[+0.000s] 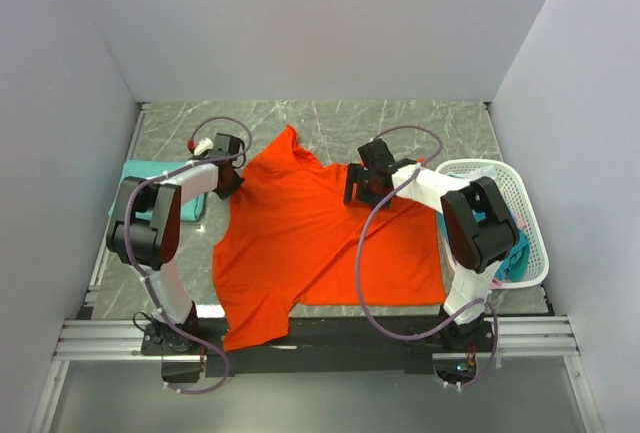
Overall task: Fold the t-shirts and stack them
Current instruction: Flatten the tshirt out
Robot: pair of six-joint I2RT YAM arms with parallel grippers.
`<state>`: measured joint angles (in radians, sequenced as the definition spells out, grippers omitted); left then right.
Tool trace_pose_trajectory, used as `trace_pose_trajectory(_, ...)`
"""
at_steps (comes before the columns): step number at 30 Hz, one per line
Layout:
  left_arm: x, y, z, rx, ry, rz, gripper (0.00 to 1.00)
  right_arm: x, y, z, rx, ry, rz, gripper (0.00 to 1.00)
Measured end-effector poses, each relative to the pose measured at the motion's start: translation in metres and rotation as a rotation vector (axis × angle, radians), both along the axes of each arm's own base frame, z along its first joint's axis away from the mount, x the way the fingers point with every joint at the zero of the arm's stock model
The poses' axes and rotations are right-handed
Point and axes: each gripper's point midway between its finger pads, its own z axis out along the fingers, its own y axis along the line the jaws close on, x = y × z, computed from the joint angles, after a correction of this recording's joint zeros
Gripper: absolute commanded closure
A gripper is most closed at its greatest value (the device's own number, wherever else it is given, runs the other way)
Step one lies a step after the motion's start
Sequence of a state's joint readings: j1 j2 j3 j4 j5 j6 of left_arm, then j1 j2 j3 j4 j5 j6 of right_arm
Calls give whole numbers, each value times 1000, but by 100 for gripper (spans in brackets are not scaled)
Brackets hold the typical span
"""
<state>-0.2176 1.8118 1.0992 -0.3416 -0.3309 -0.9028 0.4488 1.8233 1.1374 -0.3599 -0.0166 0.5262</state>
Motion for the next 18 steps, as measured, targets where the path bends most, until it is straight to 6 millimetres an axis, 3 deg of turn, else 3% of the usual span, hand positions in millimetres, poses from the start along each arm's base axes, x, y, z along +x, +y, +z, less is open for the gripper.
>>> trace_pose_trajectory(16,-13,43,1,154,72,133,99,-9,8,2,20,10,36,17)
trace_pose_trajectory(17,-13,48,1,165,77,146,90,-10,9,3,17,13,43,17)
trace_pose_trajectory(18,-13,53,1,175,83,157,86,-11,9,4,12,18,47,17)
